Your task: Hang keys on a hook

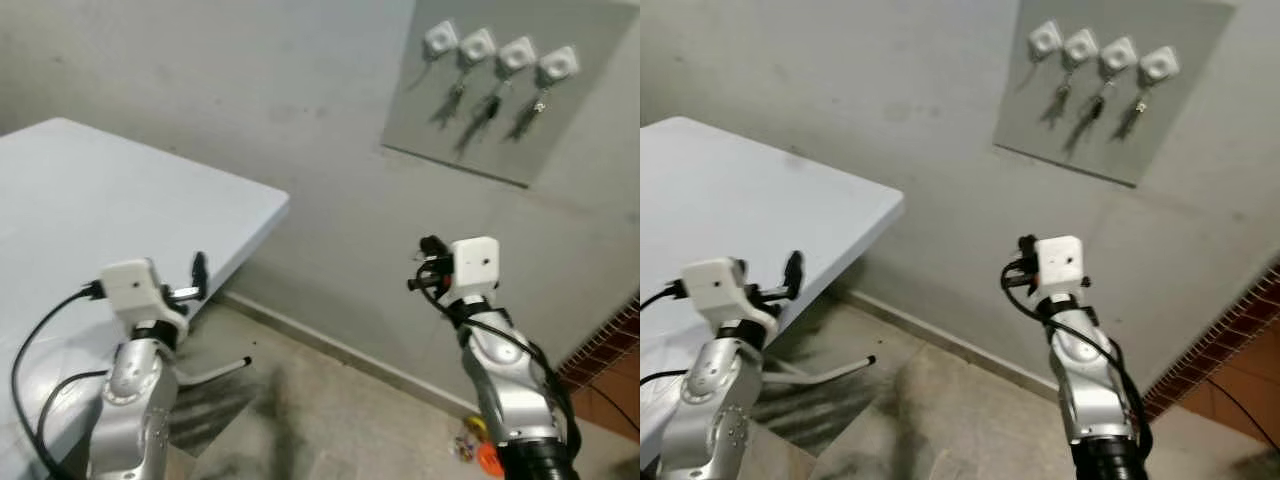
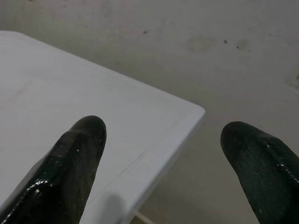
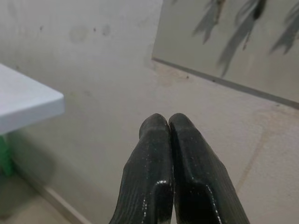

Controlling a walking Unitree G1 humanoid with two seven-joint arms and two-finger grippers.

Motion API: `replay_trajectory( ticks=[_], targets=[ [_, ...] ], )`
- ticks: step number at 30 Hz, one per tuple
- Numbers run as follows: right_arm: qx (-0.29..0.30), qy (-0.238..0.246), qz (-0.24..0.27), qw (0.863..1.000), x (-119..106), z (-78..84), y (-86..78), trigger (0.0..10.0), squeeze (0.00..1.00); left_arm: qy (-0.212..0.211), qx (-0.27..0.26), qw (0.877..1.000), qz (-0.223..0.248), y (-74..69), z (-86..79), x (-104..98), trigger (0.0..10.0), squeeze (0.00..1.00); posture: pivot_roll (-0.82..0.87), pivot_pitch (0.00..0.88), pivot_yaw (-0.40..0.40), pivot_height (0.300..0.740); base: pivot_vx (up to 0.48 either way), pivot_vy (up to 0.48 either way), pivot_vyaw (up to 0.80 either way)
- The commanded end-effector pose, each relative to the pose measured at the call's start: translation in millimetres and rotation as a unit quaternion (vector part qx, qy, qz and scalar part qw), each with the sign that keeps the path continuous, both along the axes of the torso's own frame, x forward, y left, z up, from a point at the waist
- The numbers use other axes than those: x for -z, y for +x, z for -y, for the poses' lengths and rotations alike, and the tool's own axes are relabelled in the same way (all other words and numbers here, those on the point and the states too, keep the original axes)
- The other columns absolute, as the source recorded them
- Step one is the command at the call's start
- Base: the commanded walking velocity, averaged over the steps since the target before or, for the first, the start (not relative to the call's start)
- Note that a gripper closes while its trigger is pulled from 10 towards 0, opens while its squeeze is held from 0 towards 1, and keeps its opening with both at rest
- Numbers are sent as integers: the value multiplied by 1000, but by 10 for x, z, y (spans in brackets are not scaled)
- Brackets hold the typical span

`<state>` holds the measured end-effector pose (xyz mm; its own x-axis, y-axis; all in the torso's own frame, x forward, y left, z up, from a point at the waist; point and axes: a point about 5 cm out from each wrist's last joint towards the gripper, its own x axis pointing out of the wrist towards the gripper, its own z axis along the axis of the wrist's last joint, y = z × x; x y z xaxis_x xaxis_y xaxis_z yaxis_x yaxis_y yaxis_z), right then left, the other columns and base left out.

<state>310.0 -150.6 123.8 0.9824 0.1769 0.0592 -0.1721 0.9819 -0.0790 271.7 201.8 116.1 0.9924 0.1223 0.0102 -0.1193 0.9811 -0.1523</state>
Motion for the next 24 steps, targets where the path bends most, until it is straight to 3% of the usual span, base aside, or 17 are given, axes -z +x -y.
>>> replay_trajectory(
  ticks=[1,24],
  targets=[
    [-4,5,21,1000,-88,-9,15,10000,0,-1,-2,1000,4,11,-6,-33,10000,0,-36,0,-42,740,277,0,0],
    [-16,-2,14,1000,-63,-29,-28,10000,0,-6,-1,1000,-2,-22,15,-15,10000,0,-32,0,-45,740,338,0,0]
  ],
)
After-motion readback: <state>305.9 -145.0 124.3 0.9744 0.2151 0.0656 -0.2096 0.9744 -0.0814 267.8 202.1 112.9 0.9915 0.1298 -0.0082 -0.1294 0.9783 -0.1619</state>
